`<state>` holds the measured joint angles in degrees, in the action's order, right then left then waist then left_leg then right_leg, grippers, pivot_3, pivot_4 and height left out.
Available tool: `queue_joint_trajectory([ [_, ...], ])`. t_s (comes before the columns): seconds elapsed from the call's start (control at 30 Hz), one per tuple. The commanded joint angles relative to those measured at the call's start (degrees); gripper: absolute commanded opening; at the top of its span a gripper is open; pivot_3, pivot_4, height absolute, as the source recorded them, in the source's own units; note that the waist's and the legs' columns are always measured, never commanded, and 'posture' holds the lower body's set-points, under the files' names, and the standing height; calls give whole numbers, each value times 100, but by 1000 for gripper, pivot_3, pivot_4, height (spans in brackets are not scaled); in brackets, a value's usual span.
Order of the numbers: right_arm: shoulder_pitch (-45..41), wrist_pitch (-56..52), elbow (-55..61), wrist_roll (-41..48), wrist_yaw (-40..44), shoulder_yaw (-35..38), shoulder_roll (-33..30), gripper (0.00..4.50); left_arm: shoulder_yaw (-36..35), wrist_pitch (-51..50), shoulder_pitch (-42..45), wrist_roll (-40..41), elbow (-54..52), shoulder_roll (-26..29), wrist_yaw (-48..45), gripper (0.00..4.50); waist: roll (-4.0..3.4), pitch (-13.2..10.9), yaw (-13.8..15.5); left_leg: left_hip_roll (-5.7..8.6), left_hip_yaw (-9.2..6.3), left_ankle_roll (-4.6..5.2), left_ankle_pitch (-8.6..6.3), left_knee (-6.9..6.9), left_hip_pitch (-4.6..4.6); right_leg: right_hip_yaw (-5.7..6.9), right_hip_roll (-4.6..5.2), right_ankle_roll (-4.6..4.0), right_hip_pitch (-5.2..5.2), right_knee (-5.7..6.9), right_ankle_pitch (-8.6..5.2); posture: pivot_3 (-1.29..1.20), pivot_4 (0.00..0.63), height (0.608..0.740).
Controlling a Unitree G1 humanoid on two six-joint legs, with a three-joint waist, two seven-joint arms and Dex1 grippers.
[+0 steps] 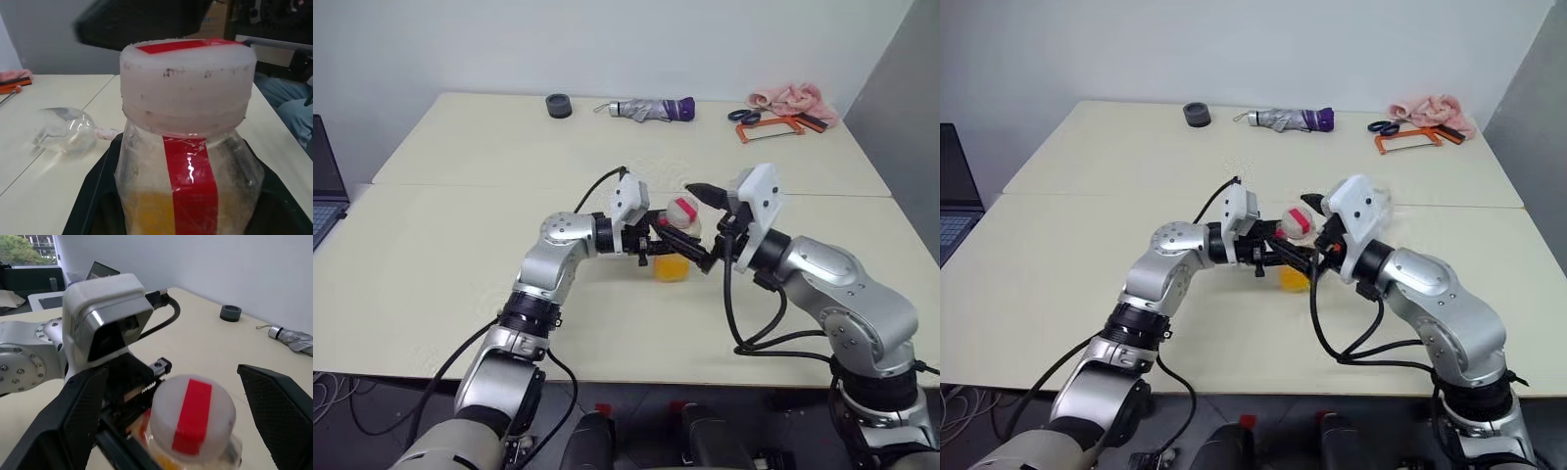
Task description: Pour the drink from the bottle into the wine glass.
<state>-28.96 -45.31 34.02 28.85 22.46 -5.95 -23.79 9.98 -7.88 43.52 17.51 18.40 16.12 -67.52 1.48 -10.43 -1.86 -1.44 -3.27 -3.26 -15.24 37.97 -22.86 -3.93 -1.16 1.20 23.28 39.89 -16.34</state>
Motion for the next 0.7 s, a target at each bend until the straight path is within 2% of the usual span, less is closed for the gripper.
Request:
queue_joint_trajectory([
  [0.03, -133, 118, 0, -138, -60, -49, 95, 4500, -19, 253, 180, -40, -26, -17, -71, 1946, 0, 0, 0, 0, 0, 0, 0, 0, -1, 0, 0, 0, 0, 0, 0, 0, 150, 740],
  [0.1, -157, 119, -85, -165, -75, -68, 180, 4500, -60, 278, 181, -49, -10, -26, -57, 1946, 0, 0, -1, 0, 0, 0, 0, 0, -1, 0, 0, 0, 0, 0, 0, 0, 150, 740],
  [0.17, -161, 125, -138, -195, -50, -82, 218, 4093, -86, 290, 176, -55, -7, -28, -37, 1946, 0, 0, -1, 0, 0, 0, 0, 0, 0, 0, 0, 0, 1, 0, 0, 0, 150, 740],
  [0.23, -159, 124, -156, -204, -43, -77, 241, 3532, -88, 304, 176, -57, 1, -23, -37, 1946, 0, 0, 0, 0, -1, 0, 0, 0, -1, 1, 0, 0, 1, 0, 0, 0, 150, 740],
  [0.37, -141, 156, -164, -164, 32, -46, 307, 2109, -105, 320, 152, -57, -4, 5, -26, 1942, 0, 0, -1, 0, -1, 0, 0, 0, -1, 1, 0, 0, 1, 0, 0, 0, 150, 740],
  [0.4, -106, 185, -139, -118, 100, -40, 320, 1917, -118, 316, 131, -54, -16, 20, -16, 1940, 0, 0, -2, -1, -1, 0, 0, 0, -1, 1, 0, 0, 1, 0, 0, 0, 150, 740],
  [0.5, -27, 381, -115, 11, 430, -57, 305, 1933, -141, 250, 80, -12, -85, 55, -22, 1940, 0, 0, 0, -1, -1, 0, 0, 0, -1, 1, 0, 0, 1, 0, 0, 0, 150, 740],
  [0.6, -104, 1070, -475, 6, 1694, -324, -103, 1933, -168, 80, 91, 112, -177, 100, -135, 1938, -1, 0, 0, 1, 0, 1, 0, 1, -1, 0, 0, 1, 1, -1, 0, 0, 150, 740],
  [0.7, -574, 1765, -1329, -208, 3104, -627, -583, 1933, -170, -76, 120, 207, -281, 202, -374, 1921, -3, -2, -15, 2, 3, 1, 0, 1, 1, 1, 0, 1, 0, -1, 0, 0, 150, 740],
])
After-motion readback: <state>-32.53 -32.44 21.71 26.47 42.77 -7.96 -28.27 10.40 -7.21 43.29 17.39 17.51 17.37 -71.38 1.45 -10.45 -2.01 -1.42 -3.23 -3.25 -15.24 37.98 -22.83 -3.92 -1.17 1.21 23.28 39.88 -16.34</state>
